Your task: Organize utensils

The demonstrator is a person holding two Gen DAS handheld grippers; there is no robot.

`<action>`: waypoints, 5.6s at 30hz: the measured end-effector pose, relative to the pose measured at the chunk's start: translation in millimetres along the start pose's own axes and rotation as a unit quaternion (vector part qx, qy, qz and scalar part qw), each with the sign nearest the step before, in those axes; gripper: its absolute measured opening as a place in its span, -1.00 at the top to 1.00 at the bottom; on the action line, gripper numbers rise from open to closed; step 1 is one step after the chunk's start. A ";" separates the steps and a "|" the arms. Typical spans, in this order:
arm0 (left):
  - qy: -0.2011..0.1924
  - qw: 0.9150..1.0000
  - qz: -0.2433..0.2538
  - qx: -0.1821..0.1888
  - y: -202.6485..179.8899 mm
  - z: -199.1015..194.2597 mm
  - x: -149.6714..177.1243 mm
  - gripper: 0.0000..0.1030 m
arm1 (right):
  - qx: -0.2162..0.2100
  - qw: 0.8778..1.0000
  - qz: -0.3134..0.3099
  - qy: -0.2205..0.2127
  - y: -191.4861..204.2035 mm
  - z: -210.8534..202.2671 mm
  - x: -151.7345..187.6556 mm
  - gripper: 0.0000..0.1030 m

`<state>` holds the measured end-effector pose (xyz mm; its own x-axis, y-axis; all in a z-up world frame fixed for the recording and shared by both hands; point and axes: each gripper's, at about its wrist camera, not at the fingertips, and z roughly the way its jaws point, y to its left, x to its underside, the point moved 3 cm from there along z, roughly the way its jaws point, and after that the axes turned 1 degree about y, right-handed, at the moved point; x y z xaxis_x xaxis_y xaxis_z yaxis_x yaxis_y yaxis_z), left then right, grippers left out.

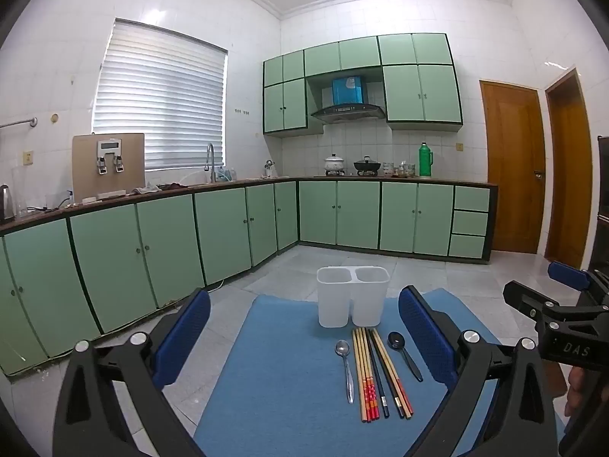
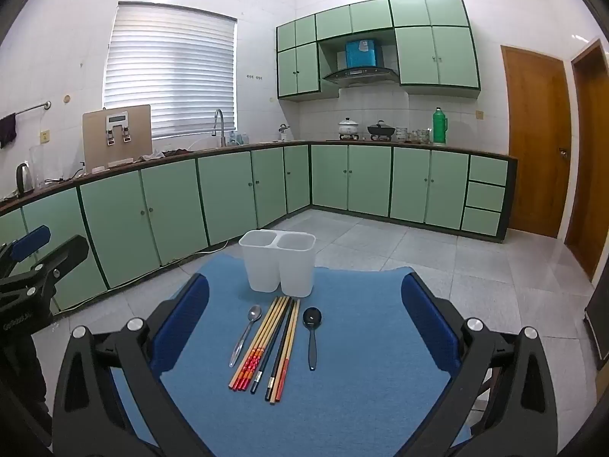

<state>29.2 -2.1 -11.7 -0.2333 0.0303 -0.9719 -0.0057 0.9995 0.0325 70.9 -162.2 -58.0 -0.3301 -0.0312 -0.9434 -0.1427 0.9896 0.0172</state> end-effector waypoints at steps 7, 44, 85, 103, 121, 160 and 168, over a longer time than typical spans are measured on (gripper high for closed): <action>0.001 1.000 -0.001 0.001 2.0 0.9 1.1 -0.88 | 0.002 1.000 0.004 -0.003 2.4 -8.5 -3.4 -0.91; 0.002 1.000 0.004 -0.002 1.3 -0.4 0.4 -0.88 | 0.004 1.000 0.011 -0.001 -1.3 -3.1 -2.0 -0.90; 0.117 0.993 -0.012 0.000 19.0 92.0 32.7 -0.88 | 0.043 0.993 0.037 0.103 -28.1 91.4 34.8 -0.90; 0.257 0.966 -0.009 -0.016 26.0 241.1 109.0 -0.88 | 0.047 0.969 0.004 0.242 -28.1 268.7 86.5 -0.90; 0.294 0.956 0.007 0.003 8.4 287.9 130.1 -0.88 | 0.019 0.954 0.003 0.301 -23.5 320.9 105.8 -0.14; 0.356 0.932 0.021 0.064 -23.4 366.0 132.0 -0.25 | -0.016 0.947 -0.003 0.320 -31.5 328.5 101.6 0.17; 0.347 0.934 0.018 0.086 -37.6 358.5 127.8 0.45 | -0.019 0.941 -0.003 0.336 -31.0 332.4 99.9 0.34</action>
<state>348.2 -31.2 -220.7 -0.8042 0.1081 -0.5845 0.1575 0.9869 -0.0341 352.5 -149.3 -262.8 -0.8437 -0.1318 -0.5203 -0.1759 0.9837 0.0361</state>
